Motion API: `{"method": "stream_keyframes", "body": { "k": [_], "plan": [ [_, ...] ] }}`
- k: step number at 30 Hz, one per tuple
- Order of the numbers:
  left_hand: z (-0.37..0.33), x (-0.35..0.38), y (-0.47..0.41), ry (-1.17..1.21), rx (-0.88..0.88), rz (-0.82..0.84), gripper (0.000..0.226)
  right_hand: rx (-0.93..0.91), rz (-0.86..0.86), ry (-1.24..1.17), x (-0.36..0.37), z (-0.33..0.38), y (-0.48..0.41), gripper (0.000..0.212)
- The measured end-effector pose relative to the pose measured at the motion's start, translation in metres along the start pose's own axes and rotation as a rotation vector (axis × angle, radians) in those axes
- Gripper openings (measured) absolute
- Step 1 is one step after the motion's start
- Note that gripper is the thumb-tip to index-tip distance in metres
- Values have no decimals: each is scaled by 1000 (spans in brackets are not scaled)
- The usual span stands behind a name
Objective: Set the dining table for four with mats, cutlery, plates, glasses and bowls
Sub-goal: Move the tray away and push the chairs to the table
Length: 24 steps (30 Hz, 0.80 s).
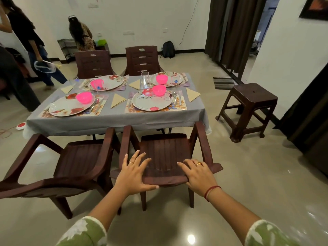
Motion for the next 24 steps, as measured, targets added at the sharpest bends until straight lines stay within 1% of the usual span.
{"method": "stream_keyframes", "body": {
  "k": [5,7,9,11,12,14,16,20,24],
  "plan": [
    [3,2,0,3,14,-13,112,-19,-17,-45,0,-1,1,67],
    [0,0,1,50,7,-40,112,-49,-1,-80,-9,-2,6,70],
    [-6,-4,4,158,-41,-113,110,-66,-24,-185,-16,-6,13,74],
    [-20,-10,6,249,-91,-192,105,16,-104,-336,-23,-18,22,71],
    [-31,-14,6,286,-111,-229,103,87,-155,-392,-26,-29,27,69],
    [-56,-23,1,361,-154,-276,98,208,-237,-431,-31,-53,35,65],
    [-86,-30,-12,406,-175,-305,91,282,-262,-437,-37,-82,41,62],
    [-160,-34,-58,409,-130,-371,74,326,-263,-419,-41,-151,57,62],
    [-241,-30,-115,445,-116,-398,70,315,-290,-440,-42,-233,75,64]
  ]
}}
Point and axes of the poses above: each hand's wrist, its own y-axis away from the middle knuckle, its own x-axis out of the palm, z = x × y, the point moved 2 cm from there along -y, towards the middle knuckle, and after that the axes turned 5 degrees about -x, right-handed, at the moved point
